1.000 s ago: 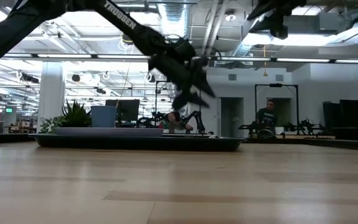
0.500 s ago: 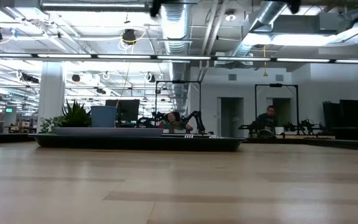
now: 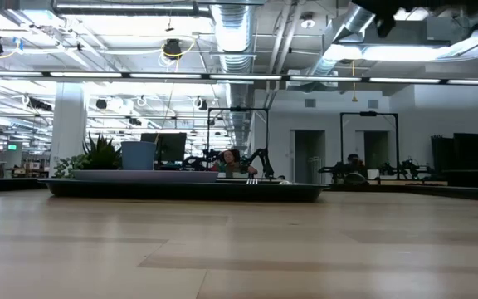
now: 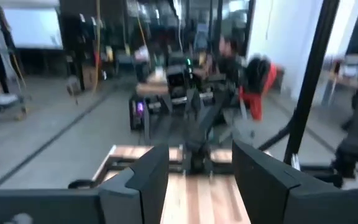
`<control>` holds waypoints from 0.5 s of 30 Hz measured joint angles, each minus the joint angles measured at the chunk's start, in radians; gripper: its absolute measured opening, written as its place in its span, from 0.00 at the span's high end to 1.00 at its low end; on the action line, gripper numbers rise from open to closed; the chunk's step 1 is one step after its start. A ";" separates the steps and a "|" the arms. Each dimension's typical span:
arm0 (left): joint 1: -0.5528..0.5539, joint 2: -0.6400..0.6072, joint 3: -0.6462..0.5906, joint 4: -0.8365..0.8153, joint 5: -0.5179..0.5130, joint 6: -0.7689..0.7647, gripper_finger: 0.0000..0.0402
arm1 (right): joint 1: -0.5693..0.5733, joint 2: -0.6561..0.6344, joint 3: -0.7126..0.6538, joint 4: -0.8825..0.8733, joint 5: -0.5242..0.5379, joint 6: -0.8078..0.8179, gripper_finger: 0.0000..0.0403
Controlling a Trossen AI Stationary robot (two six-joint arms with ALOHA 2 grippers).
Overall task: Pick and place plate/cup/fork/spoon on tray
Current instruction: Return to Home Position
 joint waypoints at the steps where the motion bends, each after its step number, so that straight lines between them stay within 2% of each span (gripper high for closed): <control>1: 0.000 -0.064 -0.089 0.059 -0.005 -0.021 0.60 | -0.004 -0.027 -0.034 0.032 0.000 0.011 0.56; 8: -0.001 -0.436 -0.675 0.412 -0.085 -0.284 0.60 | -0.009 -0.134 -0.248 0.257 0.028 0.115 0.55; 11: -0.001 -0.589 -0.860 0.526 -0.119 -0.366 0.60 | -0.031 -0.201 -0.316 0.286 0.051 0.134 0.55; 15: -0.001 -0.771 -1.056 0.543 -0.208 -0.468 0.60 | -0.030 -0.272 -0.413 0.329 0.049 0.190 0.55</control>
